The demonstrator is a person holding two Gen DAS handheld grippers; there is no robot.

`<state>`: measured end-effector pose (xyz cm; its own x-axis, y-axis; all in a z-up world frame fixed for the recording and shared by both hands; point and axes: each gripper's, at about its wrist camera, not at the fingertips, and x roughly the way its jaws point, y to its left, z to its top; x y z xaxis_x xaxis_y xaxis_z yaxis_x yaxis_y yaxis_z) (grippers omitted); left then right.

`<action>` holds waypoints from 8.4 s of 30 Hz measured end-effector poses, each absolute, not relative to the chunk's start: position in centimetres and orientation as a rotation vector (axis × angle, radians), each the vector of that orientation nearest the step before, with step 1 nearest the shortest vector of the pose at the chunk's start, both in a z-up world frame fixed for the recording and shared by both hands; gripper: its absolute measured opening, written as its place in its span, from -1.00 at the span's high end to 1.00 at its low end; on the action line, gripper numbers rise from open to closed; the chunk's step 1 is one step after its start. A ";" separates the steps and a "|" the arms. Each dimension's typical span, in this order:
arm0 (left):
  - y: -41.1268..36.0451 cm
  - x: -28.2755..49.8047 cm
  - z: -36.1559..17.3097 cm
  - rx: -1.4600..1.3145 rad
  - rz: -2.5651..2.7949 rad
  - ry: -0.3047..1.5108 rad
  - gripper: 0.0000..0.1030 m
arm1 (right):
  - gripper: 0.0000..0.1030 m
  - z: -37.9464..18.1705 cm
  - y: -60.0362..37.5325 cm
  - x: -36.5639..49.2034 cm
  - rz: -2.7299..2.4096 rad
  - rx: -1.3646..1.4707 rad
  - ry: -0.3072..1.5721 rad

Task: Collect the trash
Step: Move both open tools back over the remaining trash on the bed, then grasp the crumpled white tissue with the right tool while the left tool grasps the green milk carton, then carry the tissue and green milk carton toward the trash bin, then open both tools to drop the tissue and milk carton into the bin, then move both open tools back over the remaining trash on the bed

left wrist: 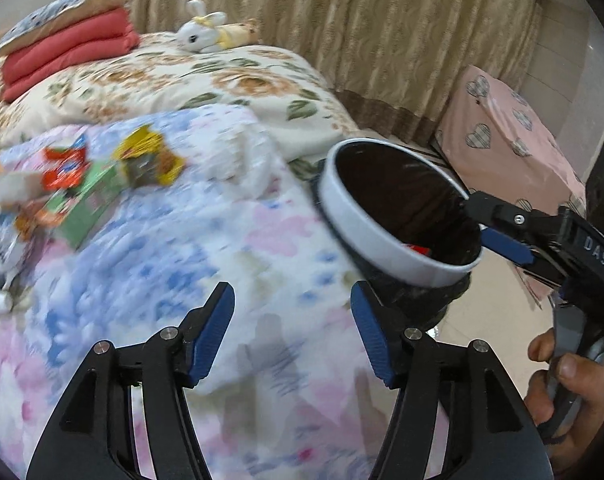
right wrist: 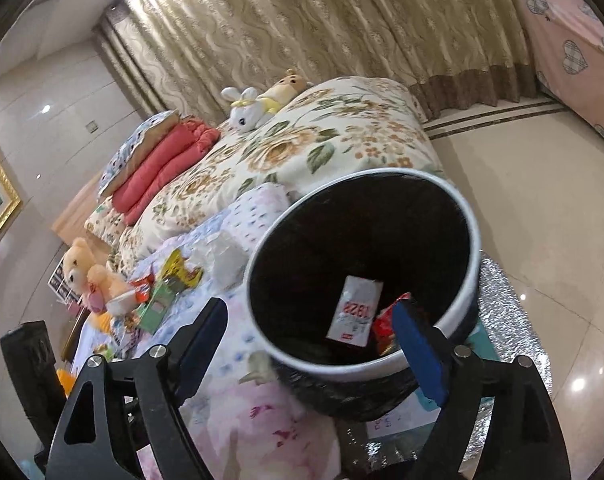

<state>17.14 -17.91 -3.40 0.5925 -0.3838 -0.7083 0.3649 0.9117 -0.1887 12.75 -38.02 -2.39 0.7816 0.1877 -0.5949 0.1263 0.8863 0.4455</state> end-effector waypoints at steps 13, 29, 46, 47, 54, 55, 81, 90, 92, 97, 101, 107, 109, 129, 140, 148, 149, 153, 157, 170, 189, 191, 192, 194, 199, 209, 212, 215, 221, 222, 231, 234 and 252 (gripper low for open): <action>-10.4 16.3 -4.8 -0.108 -0.314 0.845 -0.20 | -0.72 -2.8 -32.4 13.4 0.130 0.455 0.721; -5.3 18.0 -5.3 -0.130 -0.227 0.836 -0.25 | -0.76 -3.6 -25.7 16.7 0.207 0.326 0.765; -3.9 24.2 -4.8 -0.102 -0.173 0.847 -0.32 | -0.76 -3.5 -24.2 22.8 0.179 0.229 0.762; -3.9 24.7 -4.8 -0.097 -0.168 0.847 -0.33 | -0.76 -3.6 -24.2 23.4 0.175 0.223 0.763; -3.9 27.2 -5.3 -0.072 -0.159 0.860 -0.37 | -0.76 -4.2 -23.8 26.0 0.157 0.156 0.783; -4.0 27.5 -5.4 -0.069 -0.161 0.862 -0.37 | -0.76 -4.3 -23.7 26.3 0.157 0.151 0.789; -6.5 24.8 -5.0 0.028 -0.247 0.802 0.10 | 0.61 -4.4 -24.5 25.4 0.190 0.159 0.767; -5.9 21.3 -5.1 -0.054 -0.271 0.811 0.10 | 0.61 -4.5 -24.5 21.7 0.229 0.241 0.774; -6.0 20.6 -4.9 -0.061 -0.276 0.806 0.10 | 0.62 -4.5 -24.6 20.9 0.230 0.253 0.773; -6.7 19.3 -4.3 -0.059 -0.297 0.793 0.10 | 0.62 -4.0 -25.2 19.1 0.233 0.286 0.764; -7.7 18.3 -3.8 -0.055 -0.322 0.784 0.10 | 0.62 -3.8 -26.1 17.5 0.226 0.309 0.756; -9.7 17.2 -3.2 -0.032 -0.366 0.777 0.10 | 0.61 -3.7 -28.0 15.7 0.196 0.338 0.749; -10.4 16.8 -3.0 -0.025 -0.379 0.775 0.10 | 0.61 -3.7 -28.9 15.0 0.179 0.352 0.745; -16.9 14.9 -1.1 0.057 -0.499 0.743 0.10 | 0.61 -2.2 -35.0 10.9 0.092 0.428 0.675; -19.7 15.5 -1.1 0.091 -0.533 0.748 0.10 | 0.61 -2.4 -38.3 10.4 0.019 0.468 0.664; -22.1 16.0 -1.2 0.129 -0.558 0.755 0.10 | 0.60 -2.9 -40.0 10.2 -0.008 0.490 0.670; -22.4 16.0 -1.3 0.134 -0.560 0.756 0.10 | 0.60 -2.9 -40.2 10.2 -0.011 0.492 0.670; -23.3 16.4 -1.4 0.147 -0.568 0.759 0.10 | 0.58 -3.0 -40.9 10.3 -0.019 0.499 0.671; -24.1 16.9 -1.5 0.154 -0.575 0.764 0.10 | 0.56 -3.0 -41.2 10.7 -0.023 0.494 0.674; -26.7 18.3 -1.3 0.198 -0.596 0.766 0.10 | 0.54 -3.1 -42.4 11.9 -0.032 0.491 0.686; -28.6 20.4 -1.7 0.217 -0.595 0.787 0.09 | 0.53 -3.3 -43.2 14.0 -0.036 0.475 0.717; -28.8 20.6 -1.7 0.218 -0.595 0.787 0.09 | 0.53 -3.2 -43.3 14.2 -0.036 0.474 0.717; -28.8 20.6 -1.7 0.217 -0.597 0.788 0.09 | 0.53 -3.2 -43.3 14.2 -0.037 0.474 0.716; -29.0 20.9 -1.7 0.214 -0.599 0.791 0.09 | 0.53 -3.2 -43.4 14.4 -0.039 0.472 0.716; -29.3 21.5 -1.8 0.190 -0.604 0.814 0.07 | 0.45 -3.2 -43.6 14.8 -0.045 0.468 0.717; -27.2 20.8 -1.7 0.127 -0.561 0.808 -0.25 | -0.41 -3.2 -43.4 14.6 -0.047 0.493 0.706; -25.8 20.5 -1.8 0.101 -0.537 0.812 -0.30 | -0.44 -3.1 -42.8 14.4 -0.040 0.489 0.702; -24.1 20.2 -2.2 0.073 -0.508 0.822 -0.31 | -0.50 -2.9 -41.9 14.2 -0.020 0.491 0.702; -20.2 19.2 -3.2 0.016 -0.454 0.843 -0.31 | -0.58 -2.4 -39.4 14.0 0.017 0.468 0.698; -19.6 19.0 -3.3 0.009 -0.444 0.845 -0.31 | -0.58 -2.3 -38.9 14.0 0.023 0.465 0.698; -14.1 17.5 -4.6 -0.080 -0.368 0.874 -0.31 | -0.62 -2.1 -33.8 14.0 0.106 0.425 0.712; -12.4 17.1 -4.8 -0.098 -0.343 0.874 -0.31 | -0.62 -2.2 -32.1 14.1 0.138 0.416 0.724; -2.4 15.4 -6.5 -0.240 -0.156 0.895 -0.31 | -0.68 -4.0 -23.9 15.6 0.269 0.354 0.797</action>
